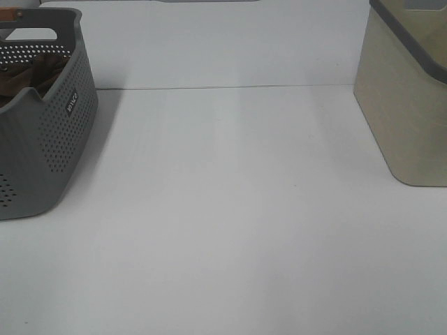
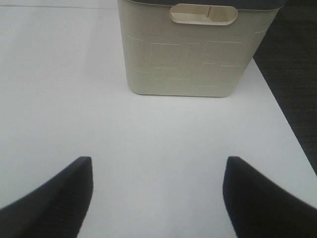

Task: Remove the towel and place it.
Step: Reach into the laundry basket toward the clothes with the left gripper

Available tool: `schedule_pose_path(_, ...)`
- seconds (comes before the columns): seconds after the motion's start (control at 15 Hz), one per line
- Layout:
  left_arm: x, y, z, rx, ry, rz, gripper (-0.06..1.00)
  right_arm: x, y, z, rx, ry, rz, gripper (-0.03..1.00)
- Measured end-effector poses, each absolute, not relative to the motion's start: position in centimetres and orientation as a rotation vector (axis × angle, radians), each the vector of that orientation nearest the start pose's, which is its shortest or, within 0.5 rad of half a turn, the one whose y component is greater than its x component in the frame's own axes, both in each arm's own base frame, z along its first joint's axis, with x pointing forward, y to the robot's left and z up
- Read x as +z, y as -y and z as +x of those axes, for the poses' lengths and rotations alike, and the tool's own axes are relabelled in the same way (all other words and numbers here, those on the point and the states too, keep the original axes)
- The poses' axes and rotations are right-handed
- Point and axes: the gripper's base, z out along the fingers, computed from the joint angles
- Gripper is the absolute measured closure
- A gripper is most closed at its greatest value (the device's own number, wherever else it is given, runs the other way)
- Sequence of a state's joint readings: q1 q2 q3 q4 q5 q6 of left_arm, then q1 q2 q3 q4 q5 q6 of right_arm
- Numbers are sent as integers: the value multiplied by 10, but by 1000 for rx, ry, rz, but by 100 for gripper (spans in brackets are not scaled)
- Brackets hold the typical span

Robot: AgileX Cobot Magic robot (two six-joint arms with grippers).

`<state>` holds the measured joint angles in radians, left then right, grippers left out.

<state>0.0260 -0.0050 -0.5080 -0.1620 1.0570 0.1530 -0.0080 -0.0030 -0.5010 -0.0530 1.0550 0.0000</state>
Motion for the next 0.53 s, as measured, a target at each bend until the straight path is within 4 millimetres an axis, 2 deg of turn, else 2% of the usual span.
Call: schedule_pose_path(0.53,281,13,-7,-80,-2013,136,27,278,4,-5,-68,-2034,11,27)
